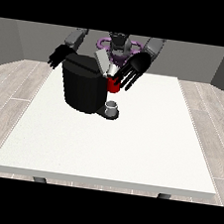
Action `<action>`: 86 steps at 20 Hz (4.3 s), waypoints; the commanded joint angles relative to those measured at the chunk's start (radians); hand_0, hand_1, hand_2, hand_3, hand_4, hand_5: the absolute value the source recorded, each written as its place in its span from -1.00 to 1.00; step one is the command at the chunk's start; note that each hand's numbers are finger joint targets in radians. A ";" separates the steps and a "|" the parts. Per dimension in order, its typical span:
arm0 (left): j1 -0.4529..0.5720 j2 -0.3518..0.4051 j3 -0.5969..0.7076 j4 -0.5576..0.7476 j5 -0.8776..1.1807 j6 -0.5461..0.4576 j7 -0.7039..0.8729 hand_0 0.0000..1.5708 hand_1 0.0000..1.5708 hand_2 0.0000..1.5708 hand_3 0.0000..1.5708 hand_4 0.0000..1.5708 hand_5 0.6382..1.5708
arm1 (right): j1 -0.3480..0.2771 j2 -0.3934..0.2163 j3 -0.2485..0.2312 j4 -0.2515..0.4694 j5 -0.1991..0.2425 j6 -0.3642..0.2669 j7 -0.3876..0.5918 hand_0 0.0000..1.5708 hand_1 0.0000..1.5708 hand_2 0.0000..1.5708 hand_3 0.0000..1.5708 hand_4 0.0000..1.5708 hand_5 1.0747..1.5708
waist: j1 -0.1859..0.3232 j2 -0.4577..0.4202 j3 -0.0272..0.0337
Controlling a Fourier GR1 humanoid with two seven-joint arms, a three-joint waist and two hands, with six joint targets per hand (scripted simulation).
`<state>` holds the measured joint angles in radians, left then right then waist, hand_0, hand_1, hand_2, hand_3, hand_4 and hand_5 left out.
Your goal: Insert the coffee pod into the coffee machine and close the lid
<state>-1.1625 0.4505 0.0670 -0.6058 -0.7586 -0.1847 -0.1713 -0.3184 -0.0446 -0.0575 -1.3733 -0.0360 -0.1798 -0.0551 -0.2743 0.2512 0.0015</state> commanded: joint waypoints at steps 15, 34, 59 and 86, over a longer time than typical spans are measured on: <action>0.127 -0.081 0.040 -0.077 0.070 -0.069 -0.019 -1.00 -1.00 -1.00 -1.00 -1.00 1.00 | 0.089 -0.024 -0.099 0.115 -0.062 0.009 -0.062 -1.00 -1.00 -1.00 -1.00 -0.46 1.00 | 0.137 -0.171 -0.0012; 0.552 -0.369 0.316 -0.122 0.478 -0.037 -0.068 -1.00 -1.00 -1.00 -1.00 -1.00 1.00 | 0.211 -0.129 -0.054 -0.036 -0.065 0.133 0.057 -1.00 -1.00 -1.00 -1.00 -0.53 1.00 | 0.276 -0.494 -0.0022; 0.868 -0.450 0.141 -0.601 0.723 -0.064 0.081 -1.00 -1.00 -1.00 -1.00 -1.00 1.00 | -0.010 -0.100 0.033 -0.025 -0.005 0.218 0.092 -1.00 -1.00 -1.00 -1.00 -1.00 1.00 | 0.399 -0.366 -0.0013; 0.876 -0.346 0.130 -0.773 0.798 -0.016 0.121 -1.00 -1.00 -1.00 -1.00 -1.00 1.00 | -0.333 -0.135 -0.057 0.309 0.013 0.265 -0.005 -1.00 -1.00 -1.00 -1.00 -0.95 1.00 | 0.390 -0.169 -0.0014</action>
<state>-0.2656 0.0982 0.1916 -1.3857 0.0341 -0.2237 -0.0504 -0.5993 -0.1703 -0.0986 -1.1098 -0.0123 0.0652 -0.0544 0.1227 0.0548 -0.0018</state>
